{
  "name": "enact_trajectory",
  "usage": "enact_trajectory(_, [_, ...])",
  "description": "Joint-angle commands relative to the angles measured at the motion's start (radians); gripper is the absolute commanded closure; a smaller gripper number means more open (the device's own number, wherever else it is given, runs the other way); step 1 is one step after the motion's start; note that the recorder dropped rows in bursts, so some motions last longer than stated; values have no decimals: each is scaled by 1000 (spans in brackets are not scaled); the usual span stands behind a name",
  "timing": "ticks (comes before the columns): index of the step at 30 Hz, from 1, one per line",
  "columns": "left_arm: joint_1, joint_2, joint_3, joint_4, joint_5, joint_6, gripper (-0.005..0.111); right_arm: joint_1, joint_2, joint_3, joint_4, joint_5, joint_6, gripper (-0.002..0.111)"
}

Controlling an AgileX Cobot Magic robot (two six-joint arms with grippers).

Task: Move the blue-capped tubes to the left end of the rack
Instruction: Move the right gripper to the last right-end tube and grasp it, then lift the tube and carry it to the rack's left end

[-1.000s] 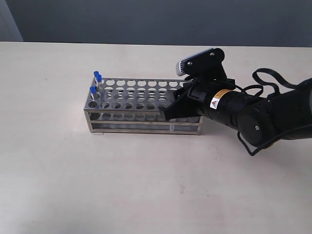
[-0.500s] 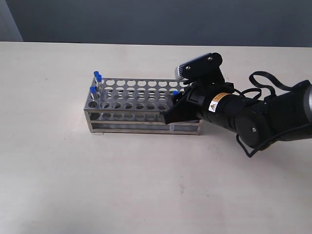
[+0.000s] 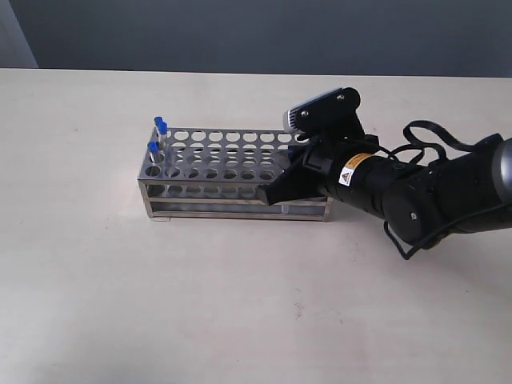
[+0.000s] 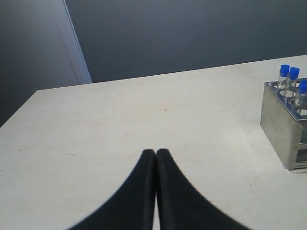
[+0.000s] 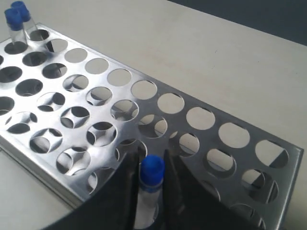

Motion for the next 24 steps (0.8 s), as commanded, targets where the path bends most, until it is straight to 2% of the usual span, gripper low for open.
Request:
enact_trajectory(1, [-7,4,-2,-1,-12,-3,106,-8,-6,1,4,-9,-7,109])
enact_trajectory(12, [-7,4,-2,-1,-12,-3,106,-2,-204,-50,-37,29,-43,109])
enact_trajectory(24, [-7,4,-2,-1,-12,-3,106,173,-102,-276,-109,65,-34,109])
